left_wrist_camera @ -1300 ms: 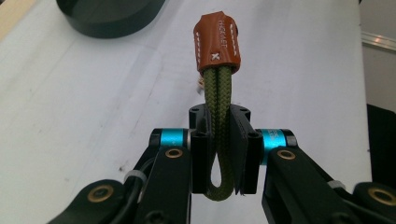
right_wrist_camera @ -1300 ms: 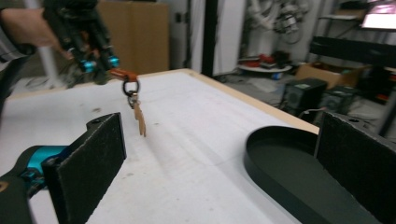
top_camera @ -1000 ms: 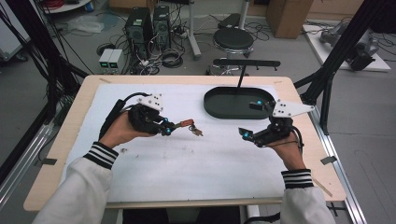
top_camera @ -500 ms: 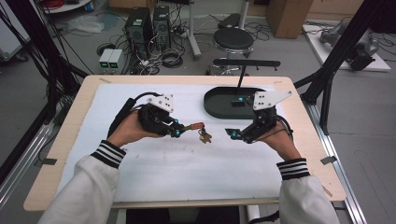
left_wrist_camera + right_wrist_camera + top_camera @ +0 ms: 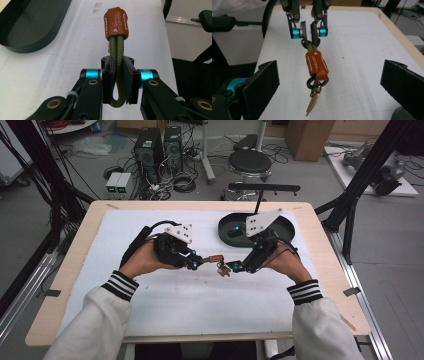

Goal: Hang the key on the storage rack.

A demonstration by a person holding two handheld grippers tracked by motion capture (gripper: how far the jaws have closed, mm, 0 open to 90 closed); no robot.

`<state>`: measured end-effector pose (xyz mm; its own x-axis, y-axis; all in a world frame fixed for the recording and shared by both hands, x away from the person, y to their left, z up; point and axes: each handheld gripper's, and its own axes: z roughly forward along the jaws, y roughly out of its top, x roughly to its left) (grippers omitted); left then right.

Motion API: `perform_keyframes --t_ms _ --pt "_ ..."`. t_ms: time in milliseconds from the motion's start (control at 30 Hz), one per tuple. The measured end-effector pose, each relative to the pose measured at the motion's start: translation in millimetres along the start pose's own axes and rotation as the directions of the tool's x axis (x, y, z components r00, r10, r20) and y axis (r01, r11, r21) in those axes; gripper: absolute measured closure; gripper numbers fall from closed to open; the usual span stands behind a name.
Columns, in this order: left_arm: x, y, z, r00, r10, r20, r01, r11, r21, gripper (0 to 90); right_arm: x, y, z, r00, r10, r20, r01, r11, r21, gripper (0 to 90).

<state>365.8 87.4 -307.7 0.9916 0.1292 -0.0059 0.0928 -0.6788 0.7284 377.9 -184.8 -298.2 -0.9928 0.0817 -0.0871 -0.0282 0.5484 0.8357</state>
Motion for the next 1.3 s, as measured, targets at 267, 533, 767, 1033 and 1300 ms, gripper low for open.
perform_keyframes --t_ms 267,533,767,1033,1300 --pt "-1.6 0.7 1.2 1.0000 0.001 0.005 -0.001 1.0000 0.009 79.3 -1.0 5.1 26.0 0.9988 -0.010 -0.047 0.014 0.996 0.086 1.1" --pt "-1.3 0.1 2.5 1.0000 0.001 0.000 -0.001 1.0000 0.008 79.3 0.4 7.6 39.1 0.9963 -0.026 -0.082 0.037 0.990 0.133 4.3" --pt "-1.5 0.3 3.7 1.0000 0.006 0.000 -0.006 0.9998 0.017 79.3 0.7 7.1 40.8 0.9944 -0.004 -0.106 0.021 0.987 0.158 16.1" --pt "-1.8 0.2 4.7 0.9999 0.015 0.007 -0.015 0.9997 0.020 79.2 -1.5 6.0 41.4 0.9912 0.012 -0.132 0.013 0.982 0.188 36.3" --pt "-2.5 0.4 5.9 0.9997 0.022 0.008 -0.022 0.9994 0.028 79.2 -3.3 6.1 43.7 0.9872 0.020 -0.158 0.008 0.984 0.176 53.4"
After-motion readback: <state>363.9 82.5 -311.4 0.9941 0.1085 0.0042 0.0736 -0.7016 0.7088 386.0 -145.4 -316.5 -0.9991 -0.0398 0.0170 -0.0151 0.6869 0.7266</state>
